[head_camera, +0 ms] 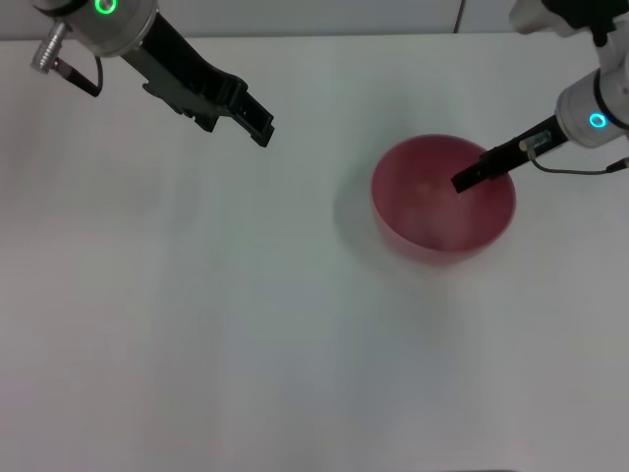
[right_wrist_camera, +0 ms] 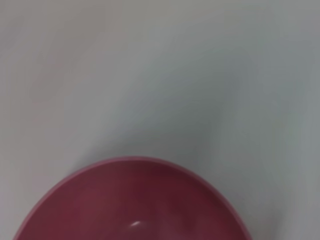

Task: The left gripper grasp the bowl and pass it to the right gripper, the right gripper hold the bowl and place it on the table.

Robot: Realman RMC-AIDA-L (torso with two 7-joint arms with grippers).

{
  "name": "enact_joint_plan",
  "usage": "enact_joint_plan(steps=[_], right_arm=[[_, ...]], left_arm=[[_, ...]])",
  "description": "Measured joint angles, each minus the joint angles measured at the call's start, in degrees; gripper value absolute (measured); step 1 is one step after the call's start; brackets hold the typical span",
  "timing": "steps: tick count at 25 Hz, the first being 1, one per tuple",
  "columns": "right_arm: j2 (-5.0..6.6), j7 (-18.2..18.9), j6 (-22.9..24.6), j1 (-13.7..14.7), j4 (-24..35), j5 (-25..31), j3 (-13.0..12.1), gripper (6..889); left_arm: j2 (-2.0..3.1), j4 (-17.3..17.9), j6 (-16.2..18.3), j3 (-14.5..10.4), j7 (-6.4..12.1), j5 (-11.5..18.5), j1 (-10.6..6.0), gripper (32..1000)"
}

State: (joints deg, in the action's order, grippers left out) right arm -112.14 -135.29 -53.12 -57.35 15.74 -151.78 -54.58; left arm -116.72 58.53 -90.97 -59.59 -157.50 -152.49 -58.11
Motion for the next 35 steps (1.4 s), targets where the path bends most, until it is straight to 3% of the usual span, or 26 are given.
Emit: enact_joint_plan(steps=[1,3,20,35], right_arm=[[0.00,0.2,0.0,0.0,0.0,0.0,0.0,690],[0.00,0.5,-0.1,-0.1,0.0,0.0,0.0,886],[0.00,0.8,-1.7,-0.1,1.3,0.1,0.0,883],[-0.25,-2.0,-16.1,0.3,12.7,1.5,0.0,884]], left_arm=[[0.00,0.0,0.0,0.0,0.00,0.0,0.01,789],[0.00,0.0,0.0,0.0,0.01,0.0,0.02,789],[0.00,0.0,0.0,0.0,0.09,-0.1,0.28,789],[0.43,0.0,0.1,0.3,0.59,-0.1,2.60,789]])
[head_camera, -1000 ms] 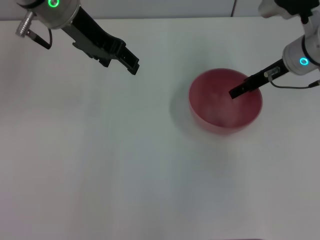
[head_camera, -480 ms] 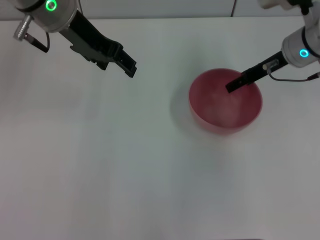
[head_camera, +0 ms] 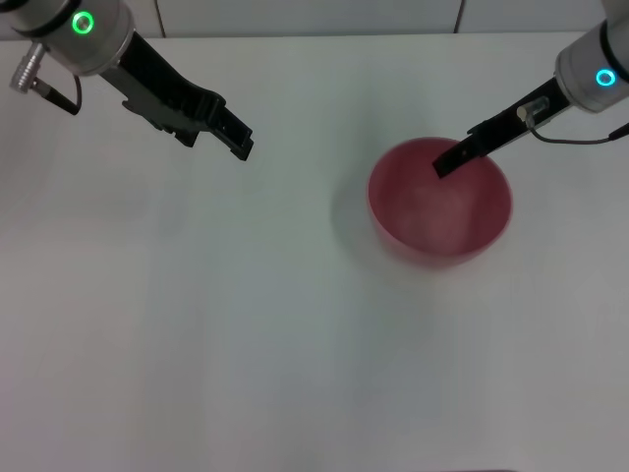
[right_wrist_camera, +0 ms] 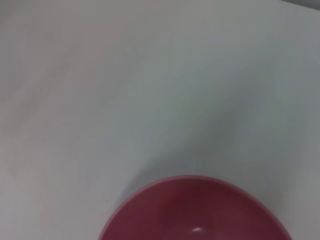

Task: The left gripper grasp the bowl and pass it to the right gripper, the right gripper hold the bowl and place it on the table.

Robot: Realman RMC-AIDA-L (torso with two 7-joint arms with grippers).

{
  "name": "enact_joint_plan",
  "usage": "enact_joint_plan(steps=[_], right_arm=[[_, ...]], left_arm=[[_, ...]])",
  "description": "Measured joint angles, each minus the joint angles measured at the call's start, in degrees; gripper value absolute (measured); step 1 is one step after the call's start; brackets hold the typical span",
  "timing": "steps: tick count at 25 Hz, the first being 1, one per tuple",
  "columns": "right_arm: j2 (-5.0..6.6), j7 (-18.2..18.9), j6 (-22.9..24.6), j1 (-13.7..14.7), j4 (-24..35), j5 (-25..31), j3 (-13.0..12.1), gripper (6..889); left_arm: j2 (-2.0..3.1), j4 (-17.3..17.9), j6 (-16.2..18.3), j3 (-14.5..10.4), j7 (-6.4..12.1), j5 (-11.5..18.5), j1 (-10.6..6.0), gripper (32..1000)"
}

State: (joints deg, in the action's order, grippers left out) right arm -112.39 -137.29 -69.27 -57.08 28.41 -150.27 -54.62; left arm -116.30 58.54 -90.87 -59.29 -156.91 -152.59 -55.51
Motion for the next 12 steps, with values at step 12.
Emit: enact_joint_plan(steps=[12], right_arm=[[0.44,-3.9,-6.4,0.9,7.7,-0.9,-0.5,884]], left_arm=[[0.41,0.0,-0.2,0.1,0.02,-0.1,1.41,789]])
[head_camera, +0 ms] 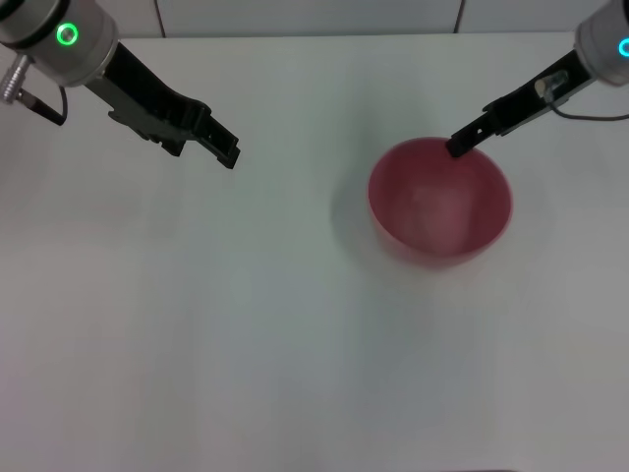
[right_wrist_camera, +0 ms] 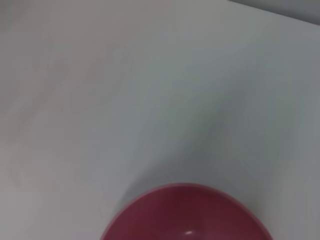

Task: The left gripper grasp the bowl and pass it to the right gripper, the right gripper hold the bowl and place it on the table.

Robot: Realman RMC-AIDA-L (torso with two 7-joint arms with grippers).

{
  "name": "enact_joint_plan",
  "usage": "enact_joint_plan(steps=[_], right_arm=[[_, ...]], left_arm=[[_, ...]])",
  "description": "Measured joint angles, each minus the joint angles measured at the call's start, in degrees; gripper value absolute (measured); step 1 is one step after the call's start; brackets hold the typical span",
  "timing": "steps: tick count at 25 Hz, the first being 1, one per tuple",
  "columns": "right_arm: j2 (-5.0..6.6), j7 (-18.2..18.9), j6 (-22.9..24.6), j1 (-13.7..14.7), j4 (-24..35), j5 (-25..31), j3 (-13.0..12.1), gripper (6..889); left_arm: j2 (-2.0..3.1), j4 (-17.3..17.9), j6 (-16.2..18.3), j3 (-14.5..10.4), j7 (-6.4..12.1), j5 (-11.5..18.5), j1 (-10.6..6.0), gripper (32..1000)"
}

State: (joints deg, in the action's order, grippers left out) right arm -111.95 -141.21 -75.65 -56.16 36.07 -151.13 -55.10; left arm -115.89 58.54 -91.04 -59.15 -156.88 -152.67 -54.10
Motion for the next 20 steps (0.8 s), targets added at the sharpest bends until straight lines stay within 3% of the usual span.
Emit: enact_joint_plan(steps=[5,14,20], right_arm=[[0.62,-1.8,-3.7,0.1,3.0,-1.8,0.0,885],[4.28,-4.7,-8.8,-0.4,3.7,-1.8,0.5,883],[4.83,-4.8,-9.7,-0.3,4.4,-1.4,0.7,881]], left_arm=[[0.02,0.0,0.0,0.0,0.00,0.0,0.32,789],[0.14,0.0,0.1,0.0,0.00,-0.6,0.77,789],[0.12,0.0,0.1,0.0,-0.06,-2.1,1.03,789]])
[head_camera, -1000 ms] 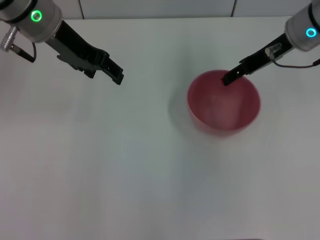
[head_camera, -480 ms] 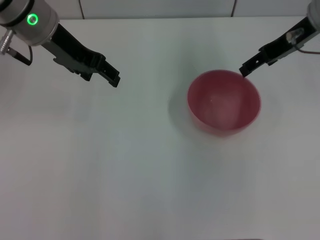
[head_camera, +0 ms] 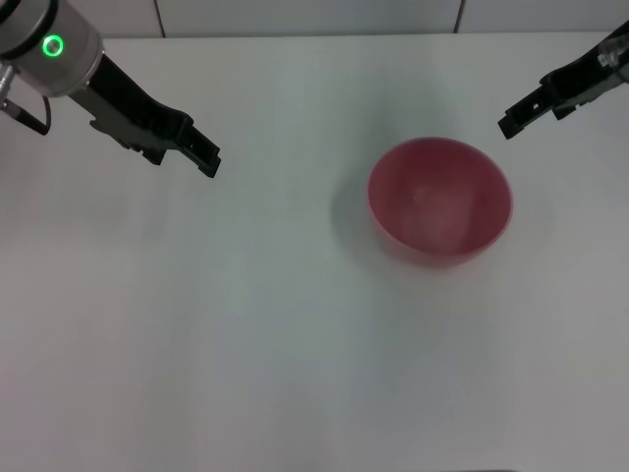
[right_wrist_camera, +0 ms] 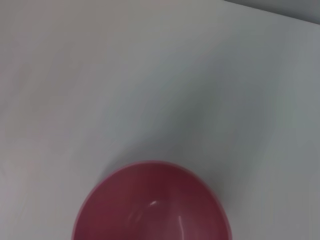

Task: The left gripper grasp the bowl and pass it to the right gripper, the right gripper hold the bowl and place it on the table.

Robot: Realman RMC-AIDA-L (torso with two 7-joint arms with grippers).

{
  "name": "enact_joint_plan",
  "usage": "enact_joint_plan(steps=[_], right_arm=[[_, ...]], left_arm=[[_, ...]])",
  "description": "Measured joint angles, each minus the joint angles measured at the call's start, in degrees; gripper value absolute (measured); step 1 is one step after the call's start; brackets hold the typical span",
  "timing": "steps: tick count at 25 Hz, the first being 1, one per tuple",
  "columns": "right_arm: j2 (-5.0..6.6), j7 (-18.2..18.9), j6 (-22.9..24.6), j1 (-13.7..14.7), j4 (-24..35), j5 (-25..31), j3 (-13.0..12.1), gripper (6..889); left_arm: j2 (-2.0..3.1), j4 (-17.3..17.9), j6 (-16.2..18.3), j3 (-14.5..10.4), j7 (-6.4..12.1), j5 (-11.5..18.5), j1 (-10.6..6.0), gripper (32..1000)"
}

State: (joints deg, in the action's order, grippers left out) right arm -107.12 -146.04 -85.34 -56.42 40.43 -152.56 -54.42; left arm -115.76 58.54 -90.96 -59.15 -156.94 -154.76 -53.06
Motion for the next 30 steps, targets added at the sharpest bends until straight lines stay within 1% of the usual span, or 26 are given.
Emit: enact_joint_plan(steps=[6,9,12,16,30], right_arm=[[0.13,-1.6,-0.7,-0.2,0.6,0.1,0.0,881],[0.15,-2.5,-2.0,-1.0,0.6,0.2,0.0,881],[-0.20,-3.1,-3.0,-2.1,0.7,-0.1,-0.1,881],[-0.28,-3.5,-3.3,-2.7,0.7,-0.1,-0.6,881],[-0.28,-3.2,-3.3,-2.7,0.7,0.2,-0.2,881]], left_arm=[[-0.20,0.0,0.0,0.0,0.07,-0.1,0.07,789],[-0.28,0.0,0.0,0.0,0.06,-0.1,0.02,789],[-0.42,0.0,0.0,0.0,0.03,-0.1,-0.22,789],[-0.64,0.0,0.0,0.0,0.02,-0.1,-0.46,789],[-0.69,0.0,0.0,0.0,-0.05,-0.1,-0.64,789]])
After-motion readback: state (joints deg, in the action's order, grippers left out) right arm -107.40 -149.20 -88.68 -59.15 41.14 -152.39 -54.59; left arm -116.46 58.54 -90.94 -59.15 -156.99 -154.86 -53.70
